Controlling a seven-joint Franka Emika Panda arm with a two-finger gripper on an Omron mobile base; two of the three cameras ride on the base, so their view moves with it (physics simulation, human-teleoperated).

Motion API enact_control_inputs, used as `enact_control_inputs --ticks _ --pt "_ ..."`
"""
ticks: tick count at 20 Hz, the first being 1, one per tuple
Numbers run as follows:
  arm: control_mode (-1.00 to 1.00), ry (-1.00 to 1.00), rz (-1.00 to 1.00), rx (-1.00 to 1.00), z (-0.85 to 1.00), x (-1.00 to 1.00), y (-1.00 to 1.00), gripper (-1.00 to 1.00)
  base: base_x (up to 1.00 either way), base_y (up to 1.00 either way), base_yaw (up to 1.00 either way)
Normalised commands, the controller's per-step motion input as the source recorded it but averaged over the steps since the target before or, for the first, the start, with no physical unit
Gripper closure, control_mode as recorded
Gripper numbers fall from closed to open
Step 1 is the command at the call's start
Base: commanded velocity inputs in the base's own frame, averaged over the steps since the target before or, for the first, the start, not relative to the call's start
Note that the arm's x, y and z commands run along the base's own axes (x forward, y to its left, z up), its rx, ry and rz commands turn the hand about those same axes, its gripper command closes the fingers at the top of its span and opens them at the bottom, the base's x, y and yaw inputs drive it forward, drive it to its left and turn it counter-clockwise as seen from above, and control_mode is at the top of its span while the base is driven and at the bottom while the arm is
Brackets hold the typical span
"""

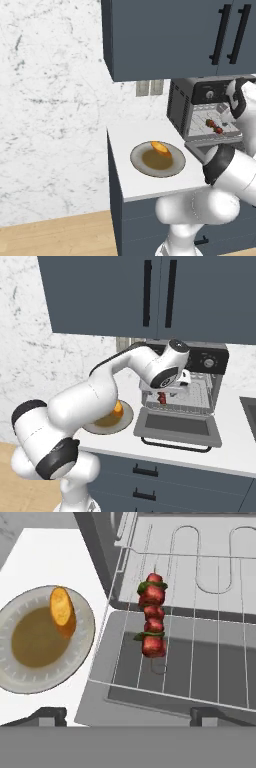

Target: Pick up the kebab skewer and baguette bread, and place them inside the toaster oven. Close the toaster oven door and start by setting the timer.

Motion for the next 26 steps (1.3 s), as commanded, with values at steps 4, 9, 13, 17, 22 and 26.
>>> enact_control_inputs --ticks 4,9,13,17,22,26 --pt "-1.0 0.0 -0.05 0.0 0.39 -1.0 0.97 -1.0 0.0 0.0 0.0" --pt "-1.0 0.05 -0.01 -0.07 -0.01 -0.63 1.0 -1.0 0.0 0.0 0.0" --pt "-1.0 0.11 0.01 -0.13 -0.02 -0.13 1.0 -1.0 0.0 0.0 0.0" --pt "-1.0 0.11 0.07 -0.16 0.0 0.17 0.93 -1.0 0.0 0.0 0.0" --pt "-1.0 0.14 0.06 -0.09 -0.29 0.58 0.38 -1.0 0.0 0.0 0.0" --pt "-1.0 0.13 0.15 -0.01 -0.58 0.76 0.05 -1.0 0.0 0.0 0.0"
